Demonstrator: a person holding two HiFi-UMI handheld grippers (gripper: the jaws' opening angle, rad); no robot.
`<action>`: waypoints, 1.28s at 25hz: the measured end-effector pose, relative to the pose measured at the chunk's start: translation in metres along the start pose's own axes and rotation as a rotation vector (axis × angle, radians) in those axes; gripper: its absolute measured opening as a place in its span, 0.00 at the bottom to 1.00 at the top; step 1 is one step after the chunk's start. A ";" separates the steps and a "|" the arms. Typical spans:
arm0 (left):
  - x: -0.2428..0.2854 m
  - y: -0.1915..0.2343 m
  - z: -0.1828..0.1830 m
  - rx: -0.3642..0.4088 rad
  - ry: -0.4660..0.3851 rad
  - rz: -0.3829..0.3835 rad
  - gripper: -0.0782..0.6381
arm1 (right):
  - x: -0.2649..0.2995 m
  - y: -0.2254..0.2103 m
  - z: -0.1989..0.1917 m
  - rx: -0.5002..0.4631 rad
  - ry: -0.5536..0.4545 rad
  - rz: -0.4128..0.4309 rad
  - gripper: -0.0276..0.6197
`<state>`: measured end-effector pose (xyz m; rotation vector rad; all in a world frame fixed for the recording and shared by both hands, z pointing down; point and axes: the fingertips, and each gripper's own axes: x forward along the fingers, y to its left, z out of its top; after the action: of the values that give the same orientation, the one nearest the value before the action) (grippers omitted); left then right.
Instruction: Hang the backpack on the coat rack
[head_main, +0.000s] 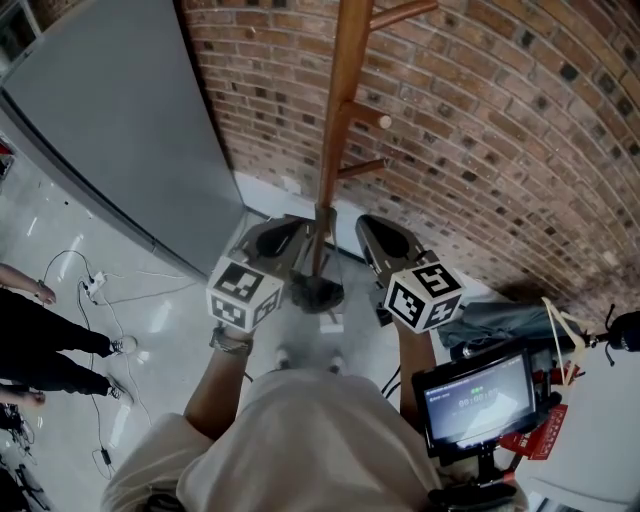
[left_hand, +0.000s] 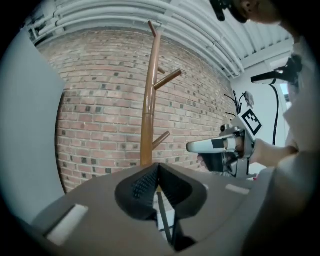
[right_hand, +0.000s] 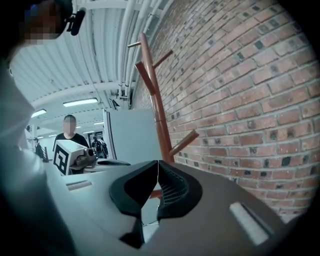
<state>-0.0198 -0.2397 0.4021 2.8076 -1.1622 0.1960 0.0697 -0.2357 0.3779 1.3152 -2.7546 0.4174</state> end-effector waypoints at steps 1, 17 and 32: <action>-0.003 -0.001 0.009 0.018 -0.016 0.003 0.11 | -0.003 0.003 0.009 -0.016 -0.017 0.000 0.05; -0.044 -0.020 0.102 0.257 -0.193 0.064 0.11 | -0.030 0.038 0.077 -0.193 -0.138 0.028 0.04; -0.036 -0.019 0.093 0.261 -0.165 0.054 0.11 | -0.027 0.036 0.073 -0.197 -0.109 0.028 0.04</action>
<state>-0.0243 -0.2140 0.3042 3.0709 -1.3383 0.1300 0.0635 -0.2133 0.2954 1.2881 -2.8168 0.0743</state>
